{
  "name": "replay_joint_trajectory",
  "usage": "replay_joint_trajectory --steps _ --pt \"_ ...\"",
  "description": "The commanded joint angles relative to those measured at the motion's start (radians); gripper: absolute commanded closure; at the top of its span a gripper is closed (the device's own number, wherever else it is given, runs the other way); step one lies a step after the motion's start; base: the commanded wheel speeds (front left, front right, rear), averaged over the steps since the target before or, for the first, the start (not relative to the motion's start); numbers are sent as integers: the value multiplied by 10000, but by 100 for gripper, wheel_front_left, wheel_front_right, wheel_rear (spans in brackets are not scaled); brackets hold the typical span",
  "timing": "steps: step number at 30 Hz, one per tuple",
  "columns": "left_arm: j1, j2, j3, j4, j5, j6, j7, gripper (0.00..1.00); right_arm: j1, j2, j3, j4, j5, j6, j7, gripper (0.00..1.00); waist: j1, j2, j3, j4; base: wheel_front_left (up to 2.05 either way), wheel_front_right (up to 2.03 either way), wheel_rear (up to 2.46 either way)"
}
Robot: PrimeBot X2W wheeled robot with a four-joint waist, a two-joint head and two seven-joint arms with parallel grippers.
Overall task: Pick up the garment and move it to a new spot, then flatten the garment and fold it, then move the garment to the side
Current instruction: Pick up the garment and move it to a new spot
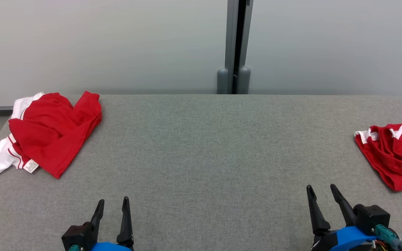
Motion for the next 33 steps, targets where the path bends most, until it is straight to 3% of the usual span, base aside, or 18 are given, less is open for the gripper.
replay_joint_trajectory --steps 1,8,22,33 --pt "53 -14 37 -56 57 -9 -49 0 94 -28 -19 -81 -15 1 -50 0 0 -1 17 44 0 0 0" --pt "-229 -11 9 -152 149 -14 -49 0 160 -30 -203 -270 -127 1 -44 0 0 -1 113 812 0 0 0" --pt "-109 467 404 -618 29 258 12 0 92 -33 255 -441 86 1 -43 0 0 -1 29 4053 0 0 0" --pt "182 698 670 -1011 -163 436 16 0 -226 -31 1037 -379 159 1 -43 0 0 -1 15 4736 0 0 0"
